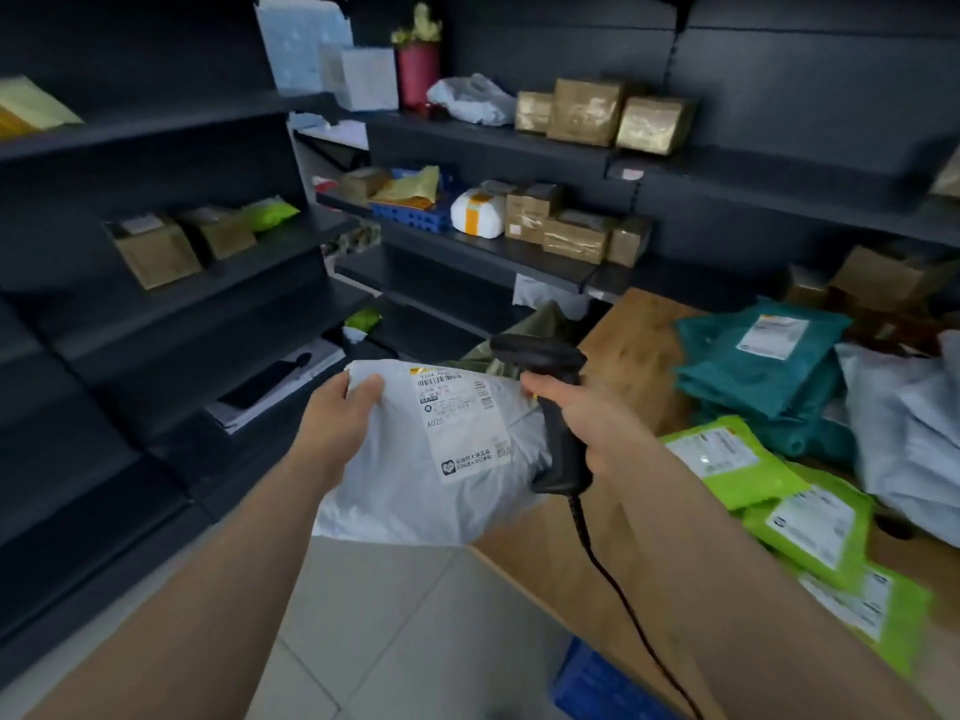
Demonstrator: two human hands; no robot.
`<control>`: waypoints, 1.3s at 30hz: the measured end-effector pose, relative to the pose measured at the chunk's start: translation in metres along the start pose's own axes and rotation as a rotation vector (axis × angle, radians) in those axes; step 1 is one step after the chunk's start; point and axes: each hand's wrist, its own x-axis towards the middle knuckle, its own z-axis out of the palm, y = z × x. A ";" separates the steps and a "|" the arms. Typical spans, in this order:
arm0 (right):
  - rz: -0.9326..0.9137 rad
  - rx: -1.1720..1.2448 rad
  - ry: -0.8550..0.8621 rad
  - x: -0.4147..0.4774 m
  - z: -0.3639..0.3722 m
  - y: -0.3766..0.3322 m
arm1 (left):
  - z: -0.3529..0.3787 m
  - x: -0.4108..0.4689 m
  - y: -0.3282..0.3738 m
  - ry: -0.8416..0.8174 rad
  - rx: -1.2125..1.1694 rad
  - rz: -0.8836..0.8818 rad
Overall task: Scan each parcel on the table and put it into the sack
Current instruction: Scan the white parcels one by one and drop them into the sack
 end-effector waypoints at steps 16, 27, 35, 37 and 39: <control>0.162 0.098 0.018 0.262 0.179 -0.018 | -0.056 0.308 -0.032 0.004 0.112 -0.069; 0.178 0.114 0.449 0.412 0.214 -0.002 | 0.020 0.538 -0.064 -0.460 0.204 -0.112; 0.274 0.119 0.697 0.482 0.177 0.036 | 0.132 0.623 -0.110 -0.756 0.308 -0.157; 0.289 0.123 0.733 0.503 0.165 0.052 | 0.162 0.637 -0.123 -0.790 0.348 -0.180; 0.329 0.123 0.749 0.526 0.154 0.068 | 0.191 0.652 -0.141 -0.835 0.376 -0.212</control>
